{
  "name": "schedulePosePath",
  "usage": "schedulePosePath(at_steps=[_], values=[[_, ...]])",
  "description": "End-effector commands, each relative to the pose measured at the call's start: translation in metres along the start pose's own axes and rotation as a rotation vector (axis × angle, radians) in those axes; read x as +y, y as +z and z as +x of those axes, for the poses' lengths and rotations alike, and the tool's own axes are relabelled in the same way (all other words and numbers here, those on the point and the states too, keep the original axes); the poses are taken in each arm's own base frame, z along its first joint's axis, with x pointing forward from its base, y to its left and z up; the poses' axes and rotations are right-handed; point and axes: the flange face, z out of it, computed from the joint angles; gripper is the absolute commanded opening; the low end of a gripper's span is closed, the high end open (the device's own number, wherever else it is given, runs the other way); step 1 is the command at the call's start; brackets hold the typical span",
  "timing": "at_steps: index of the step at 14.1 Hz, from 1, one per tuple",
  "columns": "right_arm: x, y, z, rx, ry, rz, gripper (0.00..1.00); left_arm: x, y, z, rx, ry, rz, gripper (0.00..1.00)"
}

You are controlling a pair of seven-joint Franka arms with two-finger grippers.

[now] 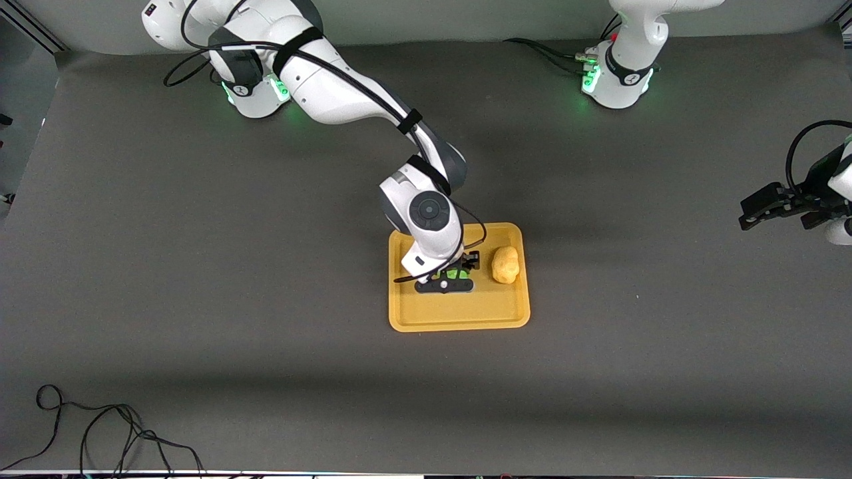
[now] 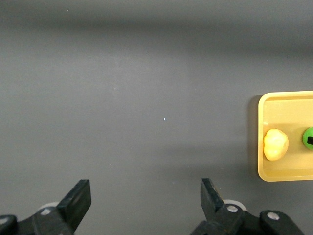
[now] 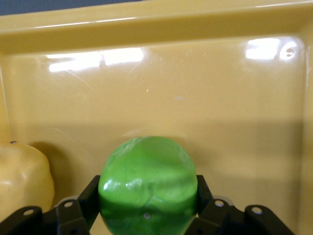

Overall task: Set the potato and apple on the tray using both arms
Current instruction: 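Lower the apple onto the tray and open the right gripper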

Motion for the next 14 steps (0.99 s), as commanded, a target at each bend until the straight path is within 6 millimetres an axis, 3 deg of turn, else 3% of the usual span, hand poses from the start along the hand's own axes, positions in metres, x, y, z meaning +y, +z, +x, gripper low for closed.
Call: schedulePosePath(at_steps=[1, 7, 14], values=[[-0.004, -0.002, 0.000, 0.014, 0.015, 0.008, 0.42, -0.002, -0.004, -0.002, -0.003, 0.009, 0.008, 1.00], [-0.002, -0.012, 0.004, 0.022, 0.016, 0.007, 0.42, -0.003, -0.004, -0.003, -0.006, 0.008, 0.008, 1.00], [0.009, 0.006, -0.002, 0.008, 0.007, -0.056, 0.45, -0.005, -0.002, -0.002, -0.011, 0.003, 0.007, 1.00]])
